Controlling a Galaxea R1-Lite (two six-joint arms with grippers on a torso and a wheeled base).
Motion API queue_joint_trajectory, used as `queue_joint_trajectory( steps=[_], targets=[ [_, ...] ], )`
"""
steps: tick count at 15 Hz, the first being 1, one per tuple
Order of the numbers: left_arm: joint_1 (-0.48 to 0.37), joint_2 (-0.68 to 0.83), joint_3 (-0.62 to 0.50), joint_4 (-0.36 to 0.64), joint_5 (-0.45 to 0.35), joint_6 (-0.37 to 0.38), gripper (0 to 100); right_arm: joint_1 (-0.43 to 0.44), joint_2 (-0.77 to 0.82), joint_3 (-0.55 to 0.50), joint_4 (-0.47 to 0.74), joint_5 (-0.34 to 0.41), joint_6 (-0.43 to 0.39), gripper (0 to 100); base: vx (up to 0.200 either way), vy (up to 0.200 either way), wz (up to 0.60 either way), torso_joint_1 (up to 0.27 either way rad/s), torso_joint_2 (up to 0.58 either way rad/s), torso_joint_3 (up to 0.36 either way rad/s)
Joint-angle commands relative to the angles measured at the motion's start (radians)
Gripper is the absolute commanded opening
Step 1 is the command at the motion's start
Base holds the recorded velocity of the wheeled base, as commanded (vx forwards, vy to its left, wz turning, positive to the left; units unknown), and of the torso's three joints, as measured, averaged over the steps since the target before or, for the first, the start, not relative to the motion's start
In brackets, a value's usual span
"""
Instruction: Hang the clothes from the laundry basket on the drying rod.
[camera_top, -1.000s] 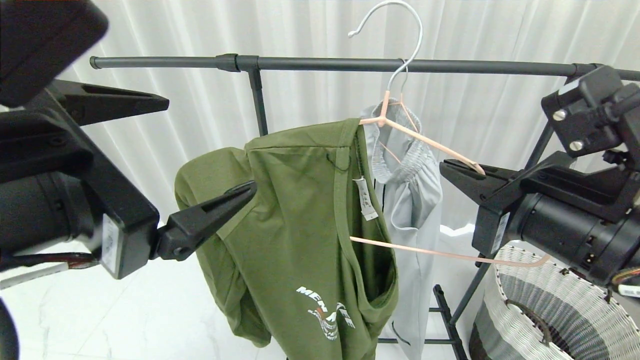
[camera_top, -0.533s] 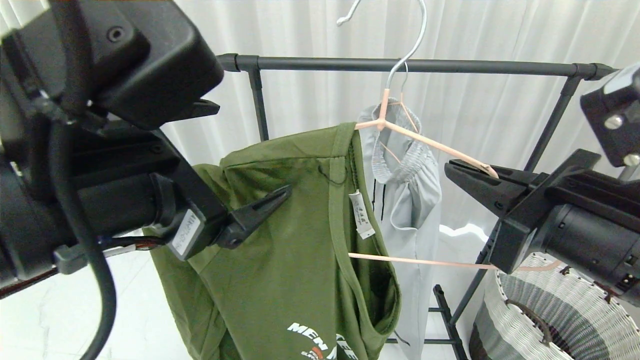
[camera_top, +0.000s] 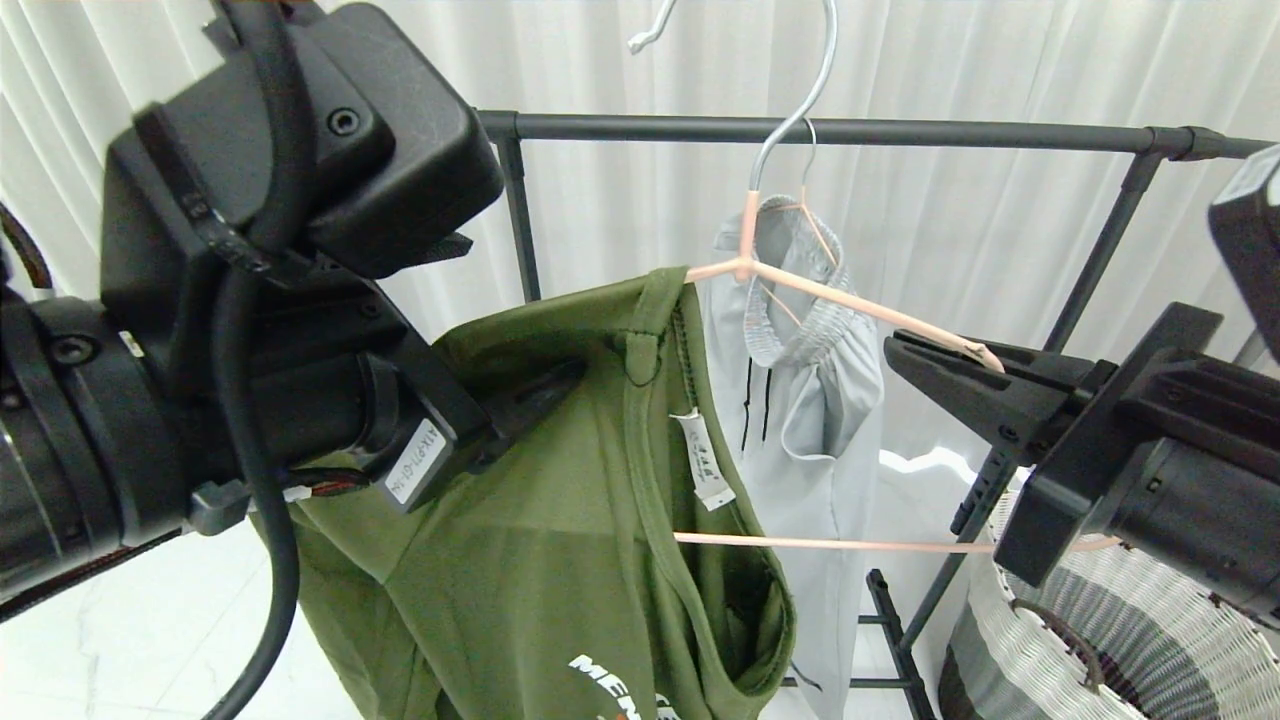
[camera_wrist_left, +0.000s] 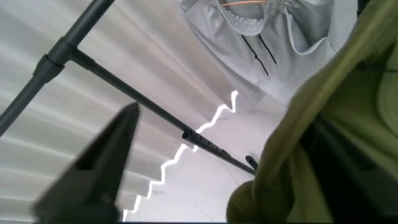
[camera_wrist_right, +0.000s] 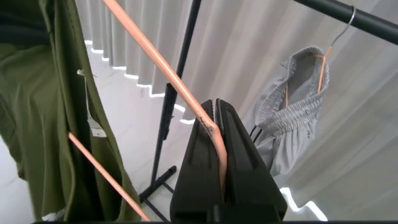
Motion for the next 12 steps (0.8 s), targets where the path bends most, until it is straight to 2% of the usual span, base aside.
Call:
queue_joint_trajectory(
  steps=[1,8,9,12],
  targets=[
    [-0.001,0.002,0.000,0.000,0.001,0.000,0,0.005,0.000,0.001,0.000,0.000,0.000,0,0.000,0.000,0.00,0.000,0.00,0.000],
    [0.001,0.005,0.000,-0.002,0.002,-0.001,0,0.016,-0.008,0.010,0.001,-0.002,-0.002,0,0.000,0.000,0.00,0.000,0.00,0.000],
    [0.001,0.008,0.001,-0.010,0.002,0.000,0,0.014,-0.012,0.019,0.001,-0.002,-0.009,100,0.000,0.000,0.00,0.000,0.00,0.000],
    [0.001,0.014,0.079,-0.148,0.008,0.009,0,-0.014,-0.080,0.077,0.004,-0.006,-0.029,100,0.000,0.000,0.00,0.000,0.00,0.000]
  ],
)
